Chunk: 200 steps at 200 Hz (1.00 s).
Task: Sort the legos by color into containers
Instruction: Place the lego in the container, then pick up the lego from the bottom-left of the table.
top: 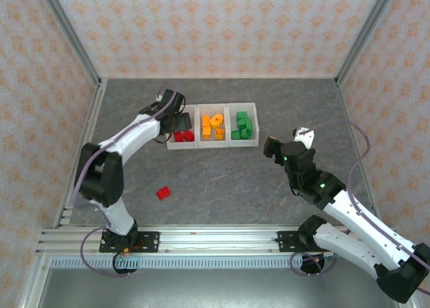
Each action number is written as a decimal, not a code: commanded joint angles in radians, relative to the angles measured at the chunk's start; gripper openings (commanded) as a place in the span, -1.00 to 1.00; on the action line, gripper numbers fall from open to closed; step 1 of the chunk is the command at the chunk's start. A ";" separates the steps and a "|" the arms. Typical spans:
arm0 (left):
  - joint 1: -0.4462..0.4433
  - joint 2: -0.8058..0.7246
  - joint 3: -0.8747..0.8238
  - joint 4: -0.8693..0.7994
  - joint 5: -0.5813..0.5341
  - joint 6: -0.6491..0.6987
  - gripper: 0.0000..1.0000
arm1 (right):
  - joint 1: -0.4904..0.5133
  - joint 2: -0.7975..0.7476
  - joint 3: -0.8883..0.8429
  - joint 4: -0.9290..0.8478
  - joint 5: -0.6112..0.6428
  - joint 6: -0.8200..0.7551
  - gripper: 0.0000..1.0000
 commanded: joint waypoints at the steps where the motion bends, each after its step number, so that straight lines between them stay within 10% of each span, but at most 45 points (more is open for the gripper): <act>1: -0.022 -0.140 -0.120 0.019 -0.008 -0.032 0.78 | -0.004 0.016 -0.017 0.041 -0.020 0.013 1.00; 126: -0.358 -0.671 -0.759 -0.073 -0.150 -0.768 0.99 | -0.004 0.133 -0.010 0.126 -0.142 0.010 1.00; 200: -0.359 -0.734 -0.911 -0.030 -0.198 -0.868 0.99 | -0.004 0.180 0.004 0.113 -0.163 0.053 1.00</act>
